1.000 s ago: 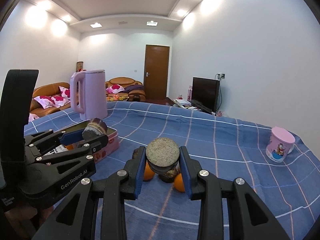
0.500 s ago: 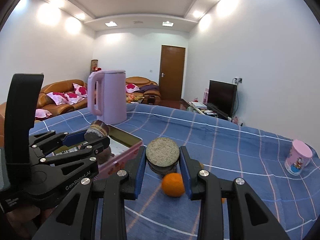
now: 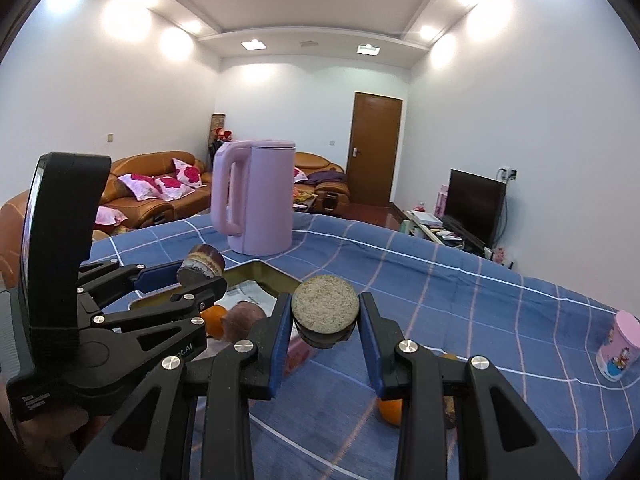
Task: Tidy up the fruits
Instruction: 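Carry both held slices toward the pink tin, left tool over the tin, then lower the brown slice into the tin while the right tool lowers the beige slice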
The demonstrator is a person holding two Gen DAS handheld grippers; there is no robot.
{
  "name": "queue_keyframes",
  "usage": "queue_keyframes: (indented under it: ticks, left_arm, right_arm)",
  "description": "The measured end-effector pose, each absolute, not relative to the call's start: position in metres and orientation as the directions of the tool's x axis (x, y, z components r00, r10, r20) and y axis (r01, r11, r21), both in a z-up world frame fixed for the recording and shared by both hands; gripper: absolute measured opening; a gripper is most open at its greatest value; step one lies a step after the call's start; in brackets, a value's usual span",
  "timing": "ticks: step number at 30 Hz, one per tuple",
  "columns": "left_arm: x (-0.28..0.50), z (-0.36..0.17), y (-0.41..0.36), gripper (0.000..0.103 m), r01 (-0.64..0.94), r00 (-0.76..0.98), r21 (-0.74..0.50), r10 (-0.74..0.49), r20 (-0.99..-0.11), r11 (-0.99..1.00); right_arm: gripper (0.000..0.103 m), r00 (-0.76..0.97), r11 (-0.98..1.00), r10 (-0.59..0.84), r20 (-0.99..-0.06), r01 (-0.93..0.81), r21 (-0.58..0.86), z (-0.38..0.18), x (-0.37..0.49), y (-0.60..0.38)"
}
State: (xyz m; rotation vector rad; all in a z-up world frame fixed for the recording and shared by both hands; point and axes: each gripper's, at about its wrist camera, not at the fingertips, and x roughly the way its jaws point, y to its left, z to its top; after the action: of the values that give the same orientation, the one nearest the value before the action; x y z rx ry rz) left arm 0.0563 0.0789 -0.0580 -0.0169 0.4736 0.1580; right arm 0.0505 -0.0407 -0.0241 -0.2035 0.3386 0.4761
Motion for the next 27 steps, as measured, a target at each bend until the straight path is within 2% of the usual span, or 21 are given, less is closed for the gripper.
queue_keyframes:
  ticks: [11, 27]
  left_arm:
    - [0.062, -0.064, 0.109, 0.038, -0.203, 0.854, 0.024, 0.189, -0.485, 0.979]
    - [0.069, -0.080, 0.123, 0.038, -0.211, 0.810, 0.051, 0.204, -0.550, 0.976]
  right_arm:
    - [0.035, 0.802, 0.837, 0.457, -0.385, -0.534, -0.119, -0.027, 0.057, -0.012]
    - [0.035, 0.719, 0.799, 0.507, -0.475, -0.599, -0.053, -0.051, 0.068, 0.020]
